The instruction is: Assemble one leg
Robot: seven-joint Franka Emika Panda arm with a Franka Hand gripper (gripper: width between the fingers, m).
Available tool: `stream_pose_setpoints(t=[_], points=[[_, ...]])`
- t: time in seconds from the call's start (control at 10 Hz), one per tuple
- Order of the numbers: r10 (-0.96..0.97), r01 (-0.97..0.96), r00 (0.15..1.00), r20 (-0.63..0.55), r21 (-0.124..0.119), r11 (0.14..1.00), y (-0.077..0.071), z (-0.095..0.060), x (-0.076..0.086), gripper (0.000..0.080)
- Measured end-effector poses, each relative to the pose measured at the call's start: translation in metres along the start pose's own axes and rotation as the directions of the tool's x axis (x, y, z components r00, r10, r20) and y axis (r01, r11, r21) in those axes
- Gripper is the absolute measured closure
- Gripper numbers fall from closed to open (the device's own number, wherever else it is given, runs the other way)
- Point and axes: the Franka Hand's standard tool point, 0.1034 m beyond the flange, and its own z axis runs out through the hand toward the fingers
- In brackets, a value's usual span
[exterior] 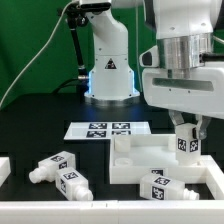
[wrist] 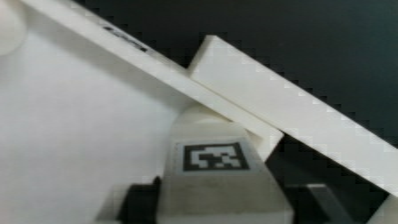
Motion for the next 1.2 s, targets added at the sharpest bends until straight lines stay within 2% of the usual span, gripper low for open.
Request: stream_pose_setpoints(t=[0.2,0.3,0.7,1.2], points=[[-0.112,0.112,0.994,-0.002,-0.011,0.994,-0.0030,-0.0018,-0.0016,0.0199],[-0.237,0.237,0.971,-0.011,-0.018,0.971,-0.0053,-0.0035,-0.0030,0.0165],[-0.610,0.610,0.792,-0.005,-0.033,0.792,-0.0072,-0.0041,-0.0079,0.0151],[-0.900,0.900,0.435,0.017,-0.043,0.434,-0.0042,-0.0019,-0.0040,0.0151]])
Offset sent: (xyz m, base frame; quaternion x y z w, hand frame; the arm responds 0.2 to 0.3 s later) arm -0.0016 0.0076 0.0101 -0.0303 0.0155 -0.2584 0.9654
